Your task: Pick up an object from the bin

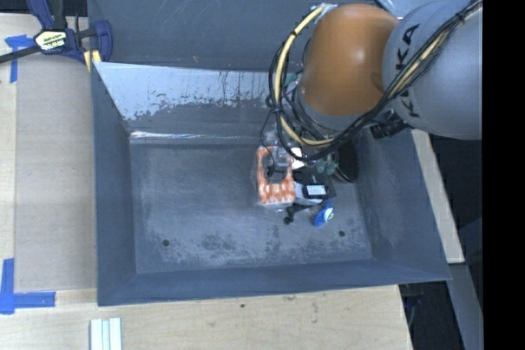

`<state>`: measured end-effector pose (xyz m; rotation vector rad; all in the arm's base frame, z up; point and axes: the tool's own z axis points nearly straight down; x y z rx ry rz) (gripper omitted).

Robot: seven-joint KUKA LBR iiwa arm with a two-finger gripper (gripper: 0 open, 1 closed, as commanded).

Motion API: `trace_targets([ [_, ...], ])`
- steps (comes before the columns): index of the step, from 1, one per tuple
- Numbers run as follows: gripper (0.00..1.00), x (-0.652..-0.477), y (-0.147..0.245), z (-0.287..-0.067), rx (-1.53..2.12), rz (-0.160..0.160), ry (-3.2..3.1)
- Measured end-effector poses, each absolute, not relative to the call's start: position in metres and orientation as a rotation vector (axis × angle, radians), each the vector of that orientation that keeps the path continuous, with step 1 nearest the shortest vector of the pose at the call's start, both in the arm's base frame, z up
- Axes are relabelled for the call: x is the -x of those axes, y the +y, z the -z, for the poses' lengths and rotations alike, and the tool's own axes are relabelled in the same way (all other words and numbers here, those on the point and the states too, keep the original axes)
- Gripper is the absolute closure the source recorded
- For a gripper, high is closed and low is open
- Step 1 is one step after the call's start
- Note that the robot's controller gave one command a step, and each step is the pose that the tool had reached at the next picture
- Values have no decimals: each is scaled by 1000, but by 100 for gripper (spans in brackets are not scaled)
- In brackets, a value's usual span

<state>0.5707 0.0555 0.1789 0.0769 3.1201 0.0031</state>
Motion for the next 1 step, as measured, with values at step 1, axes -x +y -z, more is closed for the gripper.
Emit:
trace_targets([
  [1,100,-606,65,-122,-207,-12,3100],
])
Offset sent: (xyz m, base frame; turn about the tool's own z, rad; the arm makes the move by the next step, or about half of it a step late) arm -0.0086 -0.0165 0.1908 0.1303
